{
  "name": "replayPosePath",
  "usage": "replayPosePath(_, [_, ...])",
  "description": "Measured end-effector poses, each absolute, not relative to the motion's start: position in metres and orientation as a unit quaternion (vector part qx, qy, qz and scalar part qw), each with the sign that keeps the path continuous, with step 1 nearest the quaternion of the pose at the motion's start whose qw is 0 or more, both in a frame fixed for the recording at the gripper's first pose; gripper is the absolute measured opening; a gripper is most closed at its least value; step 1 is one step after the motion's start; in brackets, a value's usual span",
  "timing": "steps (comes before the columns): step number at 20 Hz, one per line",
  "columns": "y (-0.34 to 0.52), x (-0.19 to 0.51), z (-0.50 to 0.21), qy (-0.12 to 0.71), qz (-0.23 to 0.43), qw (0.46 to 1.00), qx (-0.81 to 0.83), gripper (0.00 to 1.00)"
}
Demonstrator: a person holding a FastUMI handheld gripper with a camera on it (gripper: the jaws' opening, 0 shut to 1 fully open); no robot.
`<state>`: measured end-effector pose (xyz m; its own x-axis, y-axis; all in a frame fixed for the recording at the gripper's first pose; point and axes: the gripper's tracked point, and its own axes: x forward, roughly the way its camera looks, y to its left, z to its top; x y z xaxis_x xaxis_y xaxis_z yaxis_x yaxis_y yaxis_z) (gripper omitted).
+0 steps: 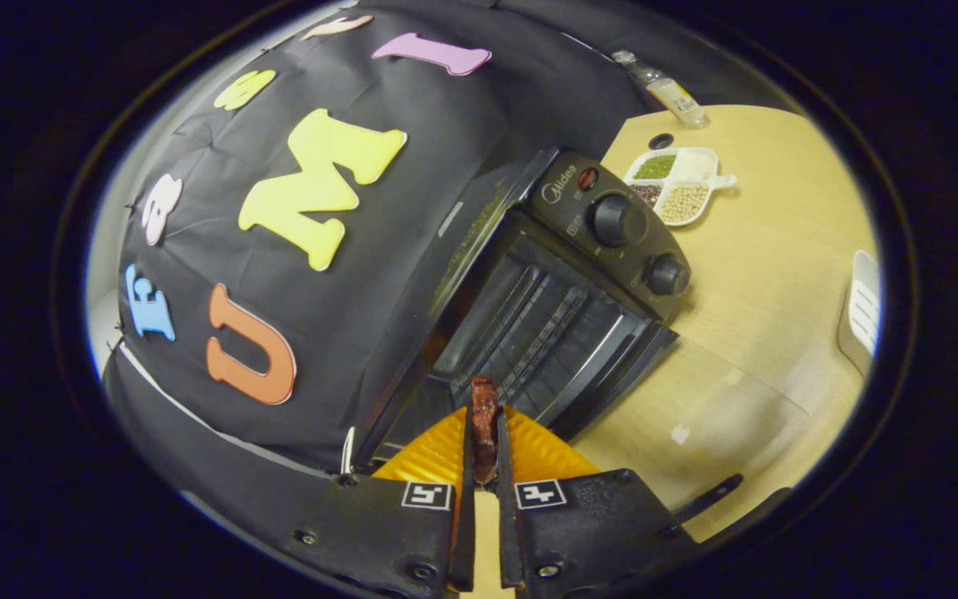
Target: Open the toaster oven, put the food inside, and close the toaster oven door.
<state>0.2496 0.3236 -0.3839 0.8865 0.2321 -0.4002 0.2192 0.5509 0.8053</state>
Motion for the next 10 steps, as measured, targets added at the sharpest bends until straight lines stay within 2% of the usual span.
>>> replayPosePath(10, [0.342, 0.307, -0.424, 0.232, -0.016, 0.874, 0.427, 0.16])
